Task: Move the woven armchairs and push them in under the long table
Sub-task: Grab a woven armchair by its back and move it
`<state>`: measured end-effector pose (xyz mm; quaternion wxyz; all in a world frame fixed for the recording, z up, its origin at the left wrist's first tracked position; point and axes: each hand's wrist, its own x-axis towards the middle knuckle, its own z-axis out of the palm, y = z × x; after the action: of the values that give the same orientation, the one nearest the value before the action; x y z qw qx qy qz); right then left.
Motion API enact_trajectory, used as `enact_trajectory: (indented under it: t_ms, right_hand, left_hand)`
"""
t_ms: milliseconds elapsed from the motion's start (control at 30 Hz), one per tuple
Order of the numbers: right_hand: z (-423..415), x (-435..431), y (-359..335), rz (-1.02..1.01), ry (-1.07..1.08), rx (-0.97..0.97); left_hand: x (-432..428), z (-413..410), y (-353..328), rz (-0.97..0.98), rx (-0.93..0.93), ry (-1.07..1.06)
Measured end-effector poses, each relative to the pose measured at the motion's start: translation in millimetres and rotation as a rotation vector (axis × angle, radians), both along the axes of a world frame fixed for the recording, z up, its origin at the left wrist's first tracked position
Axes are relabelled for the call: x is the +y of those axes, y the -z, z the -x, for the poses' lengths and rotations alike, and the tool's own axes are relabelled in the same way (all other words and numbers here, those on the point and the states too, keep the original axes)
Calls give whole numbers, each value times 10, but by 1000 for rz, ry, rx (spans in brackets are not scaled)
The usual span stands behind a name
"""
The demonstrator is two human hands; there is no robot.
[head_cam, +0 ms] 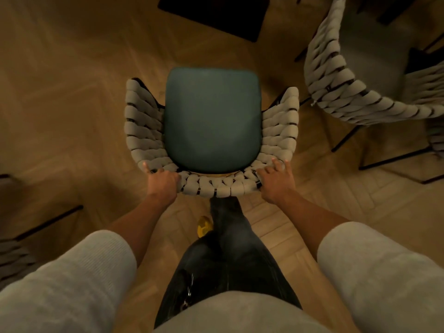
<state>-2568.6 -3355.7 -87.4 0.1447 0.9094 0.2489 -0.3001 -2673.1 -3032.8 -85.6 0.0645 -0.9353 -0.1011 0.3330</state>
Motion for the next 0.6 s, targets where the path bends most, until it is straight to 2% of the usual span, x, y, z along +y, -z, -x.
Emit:
enact_trajectory:
  t_ms: [333,600]
  right_hand:
    - [-965,218,-110,-62,40,8]
    - [-1794,452,-73,-112,58,-25]
  left_hand:
    - [352,-1333,-82,39,34,11]
    - [710,-2268,-64,73,-26,51]
